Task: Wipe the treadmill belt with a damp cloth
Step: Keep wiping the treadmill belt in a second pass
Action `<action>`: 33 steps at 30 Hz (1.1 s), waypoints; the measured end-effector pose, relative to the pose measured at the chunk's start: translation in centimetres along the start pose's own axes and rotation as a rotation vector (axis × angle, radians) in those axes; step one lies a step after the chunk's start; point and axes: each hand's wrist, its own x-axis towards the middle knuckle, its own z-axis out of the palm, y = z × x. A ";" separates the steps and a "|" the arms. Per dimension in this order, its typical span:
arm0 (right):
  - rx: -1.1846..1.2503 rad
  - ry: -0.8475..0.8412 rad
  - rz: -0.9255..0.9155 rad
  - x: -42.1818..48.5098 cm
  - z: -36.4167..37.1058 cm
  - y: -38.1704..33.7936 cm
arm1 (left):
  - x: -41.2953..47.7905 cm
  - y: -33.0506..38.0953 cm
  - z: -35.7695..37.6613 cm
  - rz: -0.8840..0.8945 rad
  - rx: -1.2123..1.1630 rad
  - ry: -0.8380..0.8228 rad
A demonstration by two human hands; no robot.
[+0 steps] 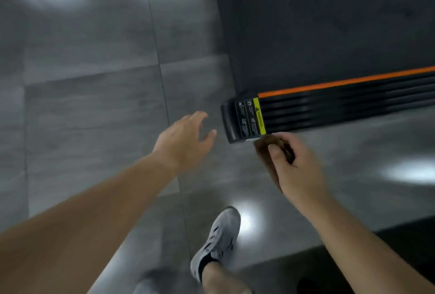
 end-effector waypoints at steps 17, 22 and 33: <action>-0.186 -0.014 -0.297 48.1 1.1 -7.5 | 39.5 3.2 -2.0 -0.015 -0.273 0.118; -0.304 -0.056 -0.492 60.5 4.1 -9.8 | 48.5 3.4 -0.7 -0.112 -0.542 0.267; -0.594 -0.023 -0.977 67.5 6.7 -8.0 | 50.1 3.2 3.4 -0.021 -0.618 0.487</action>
